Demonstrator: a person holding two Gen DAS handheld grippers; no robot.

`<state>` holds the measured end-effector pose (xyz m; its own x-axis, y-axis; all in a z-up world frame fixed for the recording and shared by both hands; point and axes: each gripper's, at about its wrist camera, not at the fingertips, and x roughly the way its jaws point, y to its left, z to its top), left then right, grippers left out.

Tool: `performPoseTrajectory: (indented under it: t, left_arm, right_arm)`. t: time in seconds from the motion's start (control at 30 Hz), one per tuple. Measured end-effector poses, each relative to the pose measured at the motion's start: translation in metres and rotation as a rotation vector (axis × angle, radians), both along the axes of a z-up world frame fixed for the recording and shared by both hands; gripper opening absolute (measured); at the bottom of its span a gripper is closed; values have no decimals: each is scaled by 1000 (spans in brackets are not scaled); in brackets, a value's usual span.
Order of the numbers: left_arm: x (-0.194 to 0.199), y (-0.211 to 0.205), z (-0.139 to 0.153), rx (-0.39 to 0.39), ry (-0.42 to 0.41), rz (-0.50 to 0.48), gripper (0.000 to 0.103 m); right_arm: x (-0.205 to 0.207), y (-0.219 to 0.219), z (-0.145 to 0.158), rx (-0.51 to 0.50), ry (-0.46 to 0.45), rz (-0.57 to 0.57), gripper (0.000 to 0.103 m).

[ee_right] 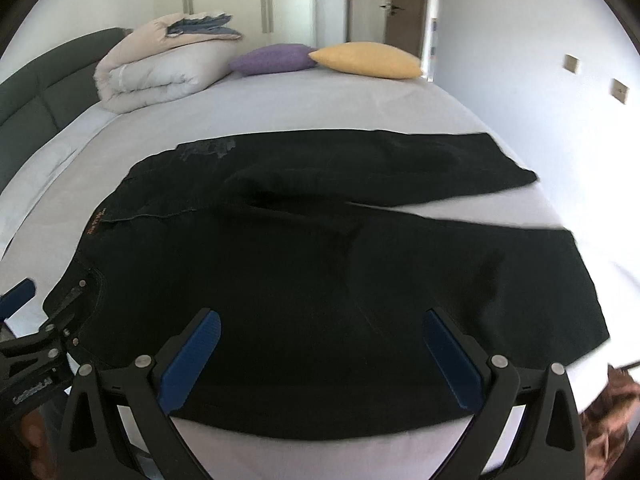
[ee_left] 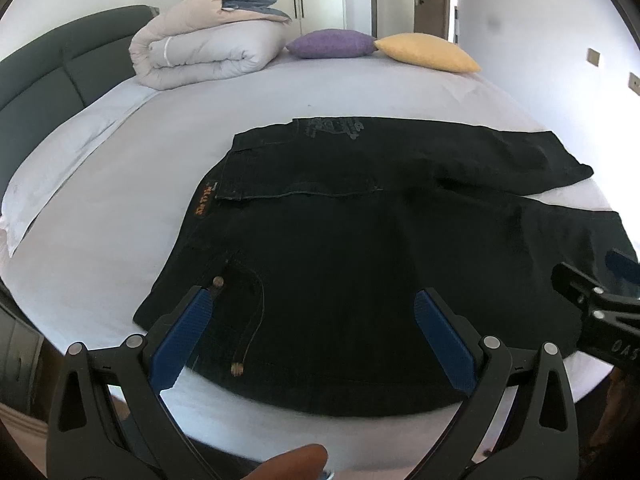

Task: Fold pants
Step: 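Move both grippers to the jeans waistband and close on it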

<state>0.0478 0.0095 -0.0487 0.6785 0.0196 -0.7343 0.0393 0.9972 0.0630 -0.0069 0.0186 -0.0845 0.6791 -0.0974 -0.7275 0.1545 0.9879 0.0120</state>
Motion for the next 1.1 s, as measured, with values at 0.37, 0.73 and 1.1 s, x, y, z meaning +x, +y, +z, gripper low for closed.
performPoseTrajectory:
  t: [0.37,0.73,1.1]
  left_arm:
    - [158,30,-23,-101,162,-171,103]
    - [320,55,-25,20,103,-344,103]
    - [447,44,-77,57,352,-648,87]
  right_arm:
    - [123,-35,28,37,-49,322,103]
    - [250,-53,5,39,14,519,95]
    - [307,-52,-9,-34,96,726,74]
